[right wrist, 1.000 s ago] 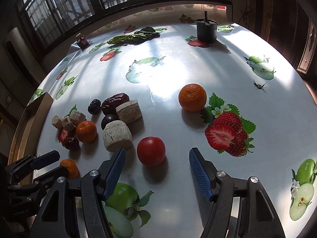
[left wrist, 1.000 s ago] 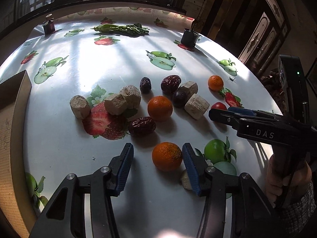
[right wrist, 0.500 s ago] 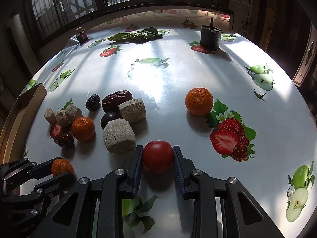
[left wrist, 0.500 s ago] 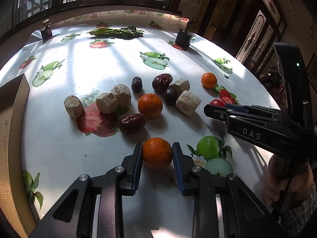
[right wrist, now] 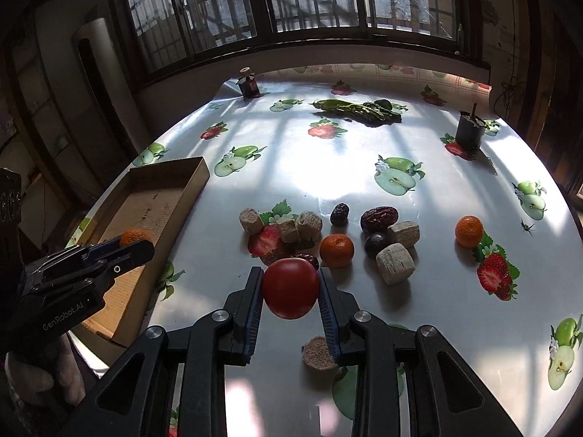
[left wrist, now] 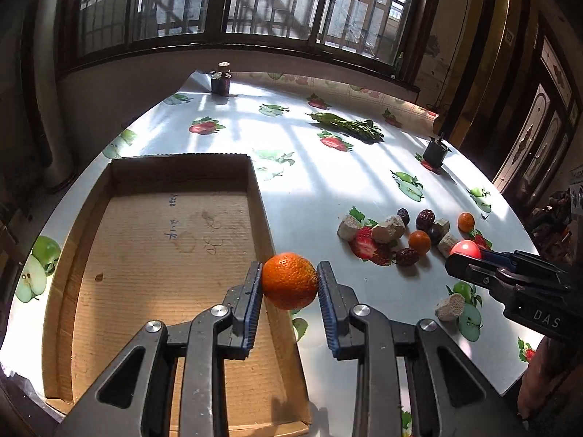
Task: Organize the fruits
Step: 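Carry both fruits into the cardboard tray and open both tools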
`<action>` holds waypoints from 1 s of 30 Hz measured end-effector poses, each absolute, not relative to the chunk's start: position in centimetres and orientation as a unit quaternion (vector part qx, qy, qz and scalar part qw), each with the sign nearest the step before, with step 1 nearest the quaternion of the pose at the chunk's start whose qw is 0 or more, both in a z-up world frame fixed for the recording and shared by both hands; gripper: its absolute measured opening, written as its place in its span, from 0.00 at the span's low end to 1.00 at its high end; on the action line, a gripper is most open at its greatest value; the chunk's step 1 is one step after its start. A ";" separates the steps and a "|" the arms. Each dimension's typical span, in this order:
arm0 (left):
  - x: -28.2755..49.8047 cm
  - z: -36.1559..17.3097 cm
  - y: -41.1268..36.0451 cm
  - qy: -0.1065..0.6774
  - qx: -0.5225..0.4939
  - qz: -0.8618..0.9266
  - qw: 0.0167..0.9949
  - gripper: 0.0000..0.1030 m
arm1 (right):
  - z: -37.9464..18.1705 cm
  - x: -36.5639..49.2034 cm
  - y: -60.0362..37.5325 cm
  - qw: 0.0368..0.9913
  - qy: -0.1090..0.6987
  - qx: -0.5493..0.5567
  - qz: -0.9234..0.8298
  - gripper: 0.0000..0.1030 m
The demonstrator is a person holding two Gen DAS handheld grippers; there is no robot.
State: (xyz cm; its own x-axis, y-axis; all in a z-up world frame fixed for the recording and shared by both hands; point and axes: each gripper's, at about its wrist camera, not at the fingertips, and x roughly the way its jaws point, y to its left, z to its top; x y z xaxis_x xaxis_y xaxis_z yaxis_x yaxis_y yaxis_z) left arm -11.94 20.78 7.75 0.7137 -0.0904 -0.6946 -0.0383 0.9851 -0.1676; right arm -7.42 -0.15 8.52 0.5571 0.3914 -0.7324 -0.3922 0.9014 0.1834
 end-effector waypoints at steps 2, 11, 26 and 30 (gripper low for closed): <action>-12.5 7.0 23.8 0.385 -0.086 0.028 0.918 0.28 | 8.4 -7.5 2.7 0.871 0.421 0.001 0.254 0.31; -14.1 3.7 31.3 0.420 -0.110 0.115 0.893 0.28 | 5.4 -8.6 14.4 0.824 0.447 -0.045 0.344 0.31; -14.5 3.6 31.7 0.413 -0.115 0.127 0.894 0.43 | 2.3 -8.8 19.4 0.817 0.452 -0.093 0.347 0.36; -15.2 5.2 31.4 0.396 -0.117 0.140 0.900 0.49 | 3.9 -9.0 18.4 0.827 0.434 -0.081 0.347 0.48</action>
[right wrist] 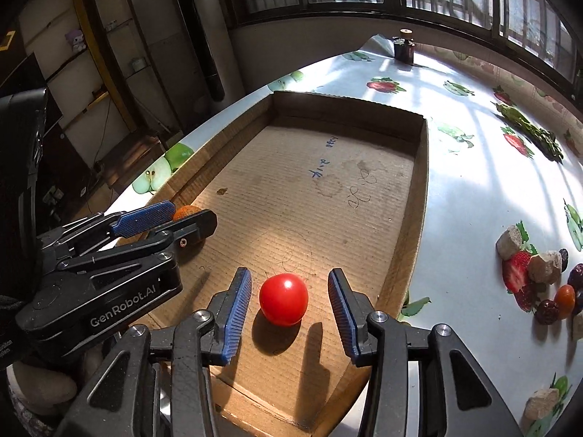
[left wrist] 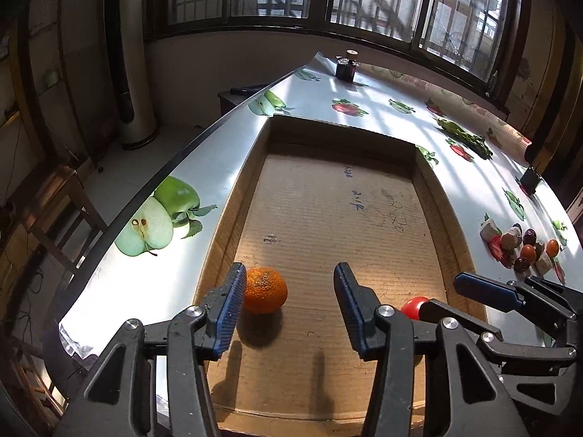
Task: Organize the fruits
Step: 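Carry both fruits into the cardboard tray and open both tools, then grasp the dark red date with the left tool while the right tool grasps a round bread slice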
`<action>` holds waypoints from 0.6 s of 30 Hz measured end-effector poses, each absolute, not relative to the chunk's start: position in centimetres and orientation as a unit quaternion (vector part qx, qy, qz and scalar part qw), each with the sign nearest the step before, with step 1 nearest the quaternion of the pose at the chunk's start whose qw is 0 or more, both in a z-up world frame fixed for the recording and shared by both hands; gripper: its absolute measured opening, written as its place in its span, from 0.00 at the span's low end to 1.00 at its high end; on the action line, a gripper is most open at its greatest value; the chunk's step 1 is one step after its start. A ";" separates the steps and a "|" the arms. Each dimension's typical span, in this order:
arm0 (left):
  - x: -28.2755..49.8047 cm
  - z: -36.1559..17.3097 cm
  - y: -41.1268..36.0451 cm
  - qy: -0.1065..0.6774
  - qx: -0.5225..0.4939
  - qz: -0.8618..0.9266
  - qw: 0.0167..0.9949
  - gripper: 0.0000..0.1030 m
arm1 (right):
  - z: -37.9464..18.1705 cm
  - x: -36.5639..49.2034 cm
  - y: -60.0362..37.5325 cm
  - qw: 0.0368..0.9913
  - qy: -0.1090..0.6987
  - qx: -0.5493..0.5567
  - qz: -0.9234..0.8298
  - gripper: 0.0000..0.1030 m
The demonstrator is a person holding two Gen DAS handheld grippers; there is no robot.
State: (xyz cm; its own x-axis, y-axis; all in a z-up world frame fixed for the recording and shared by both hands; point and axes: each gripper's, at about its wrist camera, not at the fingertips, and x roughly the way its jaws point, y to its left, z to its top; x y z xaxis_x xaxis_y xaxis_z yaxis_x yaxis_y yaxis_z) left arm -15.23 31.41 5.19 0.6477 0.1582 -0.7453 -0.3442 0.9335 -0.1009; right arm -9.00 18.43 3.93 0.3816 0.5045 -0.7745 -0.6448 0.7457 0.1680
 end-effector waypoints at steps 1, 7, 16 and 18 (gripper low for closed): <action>-15.4 5.7 31.4 0.391 -0.121 0.141 0.901 0.52 | 4.4 -9.0 17.9 0.831 0.429 -0.076 0.347 0.48; -16.7 9.3 28.9 0.352 -0.120 0.119 0.921 0.62 | 7.6 -8.4 10.5 0.860 0.402 -0.034 0.312 0.54; -14.3 9.6 20.1 0.364 -0.088 0.025 0.927 0.68 | 6.6 -7.4 -6.3 0.883 0.433 0.029 0.180 0.59; -13.0 8.8 17.7 0.380 -0.081 -0.003 0.921 0.68 | 5.4 -7.4 -7.8 0.875 0.451 0.037 0.175 0.59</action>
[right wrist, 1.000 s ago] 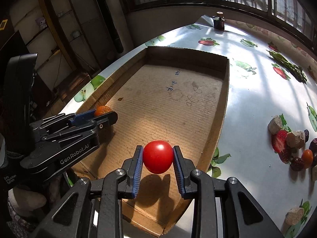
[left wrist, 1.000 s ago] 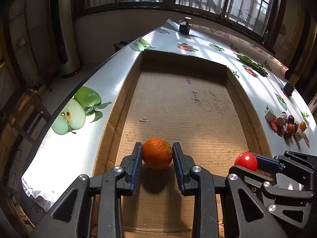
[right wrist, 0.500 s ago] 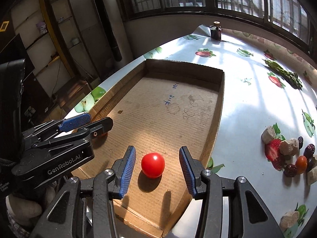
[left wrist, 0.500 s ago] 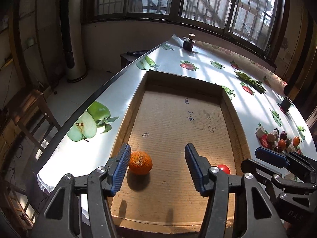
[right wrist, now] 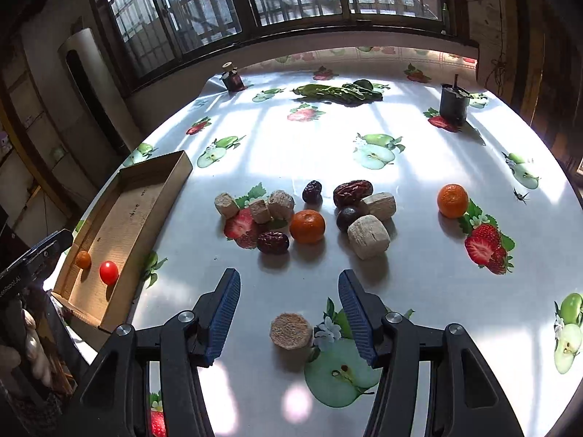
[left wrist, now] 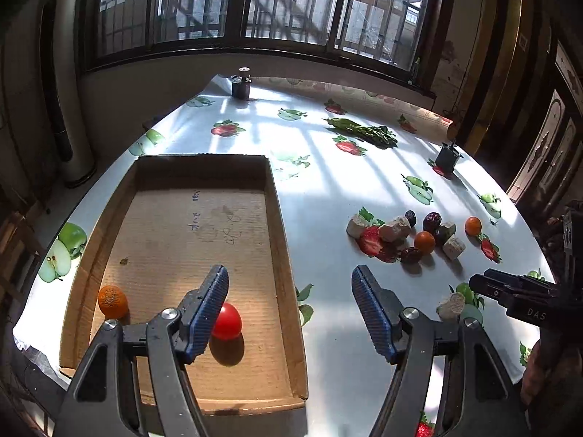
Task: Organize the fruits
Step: 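Grasp the dark red date with the left tool while the right tool grasps a round bread slice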
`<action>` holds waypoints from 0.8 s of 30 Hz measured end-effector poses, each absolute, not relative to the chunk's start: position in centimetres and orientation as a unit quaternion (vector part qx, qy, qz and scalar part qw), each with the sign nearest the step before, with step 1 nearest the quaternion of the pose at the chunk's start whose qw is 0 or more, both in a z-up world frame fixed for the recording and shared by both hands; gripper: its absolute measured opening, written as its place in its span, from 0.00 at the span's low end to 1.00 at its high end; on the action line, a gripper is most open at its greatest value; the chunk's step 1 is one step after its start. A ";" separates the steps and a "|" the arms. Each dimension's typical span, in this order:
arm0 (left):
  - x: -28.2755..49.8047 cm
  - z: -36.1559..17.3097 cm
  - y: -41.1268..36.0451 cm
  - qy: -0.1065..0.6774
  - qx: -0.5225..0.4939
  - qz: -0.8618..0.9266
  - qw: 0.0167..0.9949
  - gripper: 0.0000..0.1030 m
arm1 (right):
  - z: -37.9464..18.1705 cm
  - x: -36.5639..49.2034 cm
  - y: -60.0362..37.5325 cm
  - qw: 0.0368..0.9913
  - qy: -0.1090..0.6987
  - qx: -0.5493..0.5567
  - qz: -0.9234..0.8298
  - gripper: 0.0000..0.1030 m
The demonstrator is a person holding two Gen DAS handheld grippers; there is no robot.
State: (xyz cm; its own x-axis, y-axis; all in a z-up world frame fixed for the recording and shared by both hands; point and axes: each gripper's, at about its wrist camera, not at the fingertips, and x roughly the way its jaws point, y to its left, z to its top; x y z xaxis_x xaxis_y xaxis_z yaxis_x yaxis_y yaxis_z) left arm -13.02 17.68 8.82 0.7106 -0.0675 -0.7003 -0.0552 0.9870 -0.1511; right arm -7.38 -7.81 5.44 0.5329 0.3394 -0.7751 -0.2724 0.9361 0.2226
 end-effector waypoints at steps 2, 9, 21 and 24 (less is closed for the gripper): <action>-11.6 8.1 15.4 0.393 -0.070 -0.027 0.916 0.68 | 4.3 -7.3 -7.9 0.867 0.463 0.035 0.182 0.59; -6.2 5.4 8.7 0.419 -0.029 -0.090 0.903 0.67 | 1.8 -7.6 -5.3 0.857 0.475 0.001 0.202 0.59; -1.1 1.1 3.5 0.460 -0.005 -0.133 0.878 0.56 | 1.2 -6.7 -8.6 0.854 0.494 -0.030 0.160 0.41; -1.6 1.1 2.8 0.451 0.021 -0.129 0.883 0.44 | 1.3 -6.5 -9.1 0.854 0.496 -0.022 0.158 0.41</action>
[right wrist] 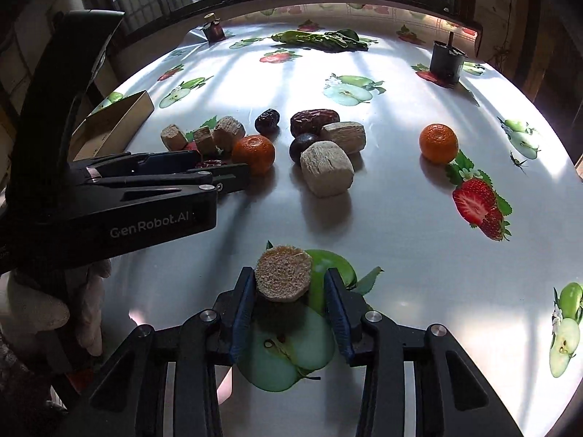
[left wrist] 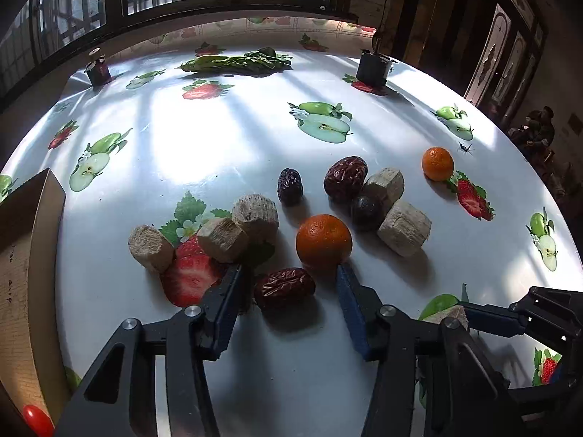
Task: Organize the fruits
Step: 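Grasp the dark red date with the left tool while the right tool grasps a round bread slice, then carry the date and bread slice into the tray and release both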
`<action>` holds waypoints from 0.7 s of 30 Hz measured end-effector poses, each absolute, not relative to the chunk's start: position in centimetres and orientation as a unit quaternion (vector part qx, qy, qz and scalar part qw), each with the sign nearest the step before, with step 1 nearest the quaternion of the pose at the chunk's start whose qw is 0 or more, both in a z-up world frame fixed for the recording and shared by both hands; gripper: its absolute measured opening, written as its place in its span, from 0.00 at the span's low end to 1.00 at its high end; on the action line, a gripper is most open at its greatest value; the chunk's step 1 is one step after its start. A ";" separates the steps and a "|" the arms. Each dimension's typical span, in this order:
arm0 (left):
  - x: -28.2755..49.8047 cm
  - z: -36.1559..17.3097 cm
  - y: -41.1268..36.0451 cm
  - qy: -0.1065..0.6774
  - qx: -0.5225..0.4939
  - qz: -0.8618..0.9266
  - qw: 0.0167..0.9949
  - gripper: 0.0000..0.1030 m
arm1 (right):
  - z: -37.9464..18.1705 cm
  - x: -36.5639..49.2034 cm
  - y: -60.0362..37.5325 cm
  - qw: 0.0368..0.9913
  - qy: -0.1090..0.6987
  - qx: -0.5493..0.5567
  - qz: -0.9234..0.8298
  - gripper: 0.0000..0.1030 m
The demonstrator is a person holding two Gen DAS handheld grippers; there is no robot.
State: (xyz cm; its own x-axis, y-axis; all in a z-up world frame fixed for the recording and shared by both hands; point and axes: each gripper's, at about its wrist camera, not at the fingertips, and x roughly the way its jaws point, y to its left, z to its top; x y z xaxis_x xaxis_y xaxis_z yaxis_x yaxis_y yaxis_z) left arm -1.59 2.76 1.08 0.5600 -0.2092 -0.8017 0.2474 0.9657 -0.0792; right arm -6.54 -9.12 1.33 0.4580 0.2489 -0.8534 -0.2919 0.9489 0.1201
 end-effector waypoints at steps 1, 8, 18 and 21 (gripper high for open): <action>-1.7 1.1 2.6 0.450 0.030 -0.123 0.884 0.30 | 1.3 -6.5 -9.2 0.853 0.496 -0.020 0.158 0.41; -3.4 2.0 4.0 0.454 0.002 -0.126 0.882 0.30 | 1.5 -6.9 -8.2 0.857 0.492 -0.038 0.150 0.32; -8.8 7.2 13.2 0.414 -0.068 -0.097 0.903 0.30 | 4.4 -8.1 -5.6 0.866 0.466 -0.033 0.177 0.32; -9.2 8.2 17.6 0.403 -0.072 -0.053 0.911 0.31 | 5.6 -8.2 -3.2 0.864 0.457 -0.029 0.208 0.32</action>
